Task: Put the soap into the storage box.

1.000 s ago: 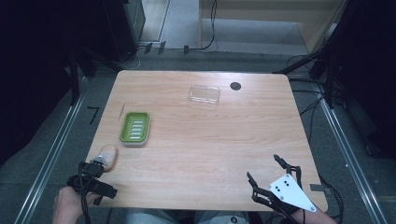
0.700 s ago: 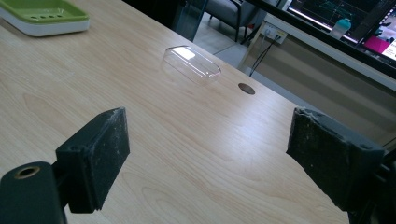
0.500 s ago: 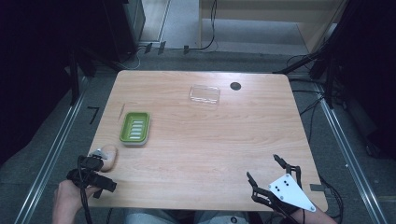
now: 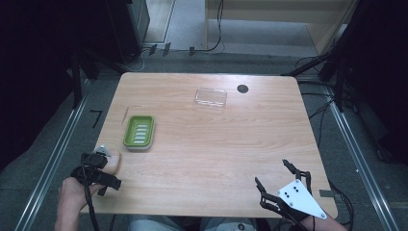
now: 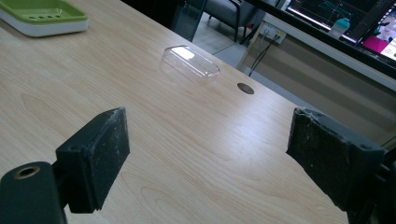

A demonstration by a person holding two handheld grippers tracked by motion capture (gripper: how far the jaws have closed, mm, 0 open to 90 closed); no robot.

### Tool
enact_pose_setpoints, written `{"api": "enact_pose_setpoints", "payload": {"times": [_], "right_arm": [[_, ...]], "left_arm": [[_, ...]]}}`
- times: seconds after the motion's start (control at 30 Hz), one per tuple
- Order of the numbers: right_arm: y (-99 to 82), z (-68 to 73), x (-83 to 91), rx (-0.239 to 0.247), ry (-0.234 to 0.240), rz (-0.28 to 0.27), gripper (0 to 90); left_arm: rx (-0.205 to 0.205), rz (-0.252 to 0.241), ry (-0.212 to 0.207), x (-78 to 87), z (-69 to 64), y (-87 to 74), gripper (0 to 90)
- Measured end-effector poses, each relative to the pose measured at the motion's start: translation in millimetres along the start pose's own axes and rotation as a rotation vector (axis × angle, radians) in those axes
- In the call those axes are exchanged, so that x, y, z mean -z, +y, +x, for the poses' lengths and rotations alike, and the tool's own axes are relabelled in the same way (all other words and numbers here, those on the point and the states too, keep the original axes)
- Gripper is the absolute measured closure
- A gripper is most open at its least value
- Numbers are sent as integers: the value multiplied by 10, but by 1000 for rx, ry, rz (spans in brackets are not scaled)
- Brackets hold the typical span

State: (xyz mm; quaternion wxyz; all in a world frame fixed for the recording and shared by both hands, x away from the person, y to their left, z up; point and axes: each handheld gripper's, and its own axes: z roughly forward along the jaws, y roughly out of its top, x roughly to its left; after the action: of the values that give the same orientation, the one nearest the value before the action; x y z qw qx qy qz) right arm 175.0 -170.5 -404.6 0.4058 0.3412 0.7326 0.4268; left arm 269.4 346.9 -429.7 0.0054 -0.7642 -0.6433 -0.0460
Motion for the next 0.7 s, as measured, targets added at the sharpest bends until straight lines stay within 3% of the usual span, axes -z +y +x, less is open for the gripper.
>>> {"api": "enact_pose_setpoints", "payload": {"times": [0.37,0.7], "right_arm": [[0,-1,-3,0,3,2,133],[0,0,-4,0,6,5,133]], "left_arm": [[-1,-3,-12,-22,43,119,32],[23,-13,-9,-36,96,250,32]]}}
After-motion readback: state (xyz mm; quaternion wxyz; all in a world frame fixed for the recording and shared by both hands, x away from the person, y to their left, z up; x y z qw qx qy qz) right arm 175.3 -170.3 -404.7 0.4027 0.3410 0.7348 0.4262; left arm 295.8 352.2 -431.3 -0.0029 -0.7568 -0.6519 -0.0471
